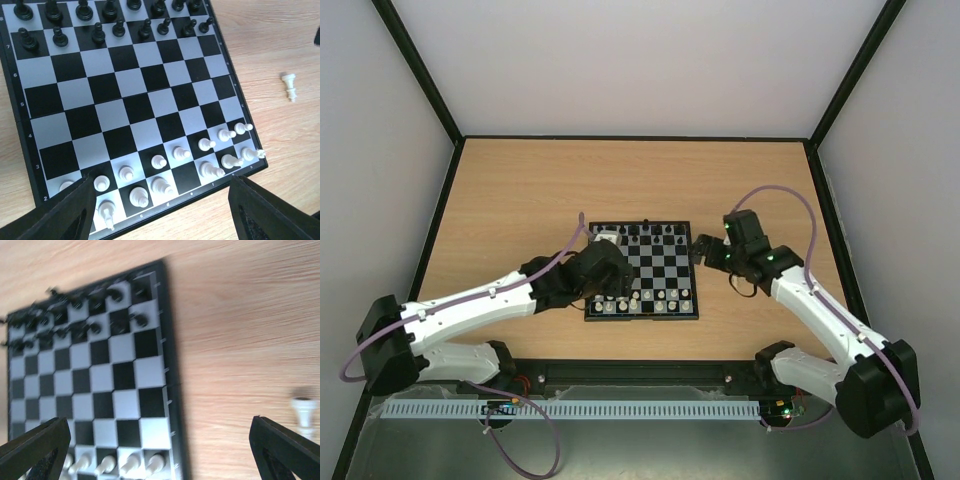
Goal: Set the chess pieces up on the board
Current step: Pick up the chess piece at the center of the board.
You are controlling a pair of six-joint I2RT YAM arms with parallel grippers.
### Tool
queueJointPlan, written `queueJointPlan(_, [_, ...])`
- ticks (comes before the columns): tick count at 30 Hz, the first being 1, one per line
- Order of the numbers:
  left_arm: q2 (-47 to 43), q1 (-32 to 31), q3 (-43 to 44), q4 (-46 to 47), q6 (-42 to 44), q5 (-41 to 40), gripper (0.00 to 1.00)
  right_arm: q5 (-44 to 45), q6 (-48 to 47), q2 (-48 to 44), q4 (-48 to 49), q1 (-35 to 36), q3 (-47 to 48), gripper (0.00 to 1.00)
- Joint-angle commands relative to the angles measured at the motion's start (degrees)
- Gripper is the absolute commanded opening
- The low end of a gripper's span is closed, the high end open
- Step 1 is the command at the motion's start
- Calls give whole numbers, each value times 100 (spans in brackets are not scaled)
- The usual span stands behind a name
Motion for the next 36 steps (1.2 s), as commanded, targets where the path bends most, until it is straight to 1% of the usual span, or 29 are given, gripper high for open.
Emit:
queueJointPlan(1, [-306,53,-207,346,341,174,76,157,163,58,-318,-648,-43,99])
queueJointPlan(4, [-428,80,-327,462,425,296,78,269,192,29,-346,-961,-270,99])
queueJointPlan(6, [-459,122,-382,517,520,409,79,296,376,-19,-304,-1102,-459,99])
queueJointPlan(17, [-541,335,-408,626,949,929,79,590,1275,-553,-92,-1135,-1546,100])
queueJointPlan(24, [-518,502,-462,723,1143,1212,79,565,1480,-644,8,-1135,-1859,88])
queueJointPlan(28, [-527,530,-534,819,1151,1342,79,573,1508,-594,163,-1133,-2034,77])
queueJointPlan(31, [-550,547,-557,857,1159,1391,79,680,1480,-454,224,-1137,-2030,67])
queueJointPlan(36, [-576,576,-573,872,1172,1429,79,901,1334,-80,241,-1131,-1828,63])
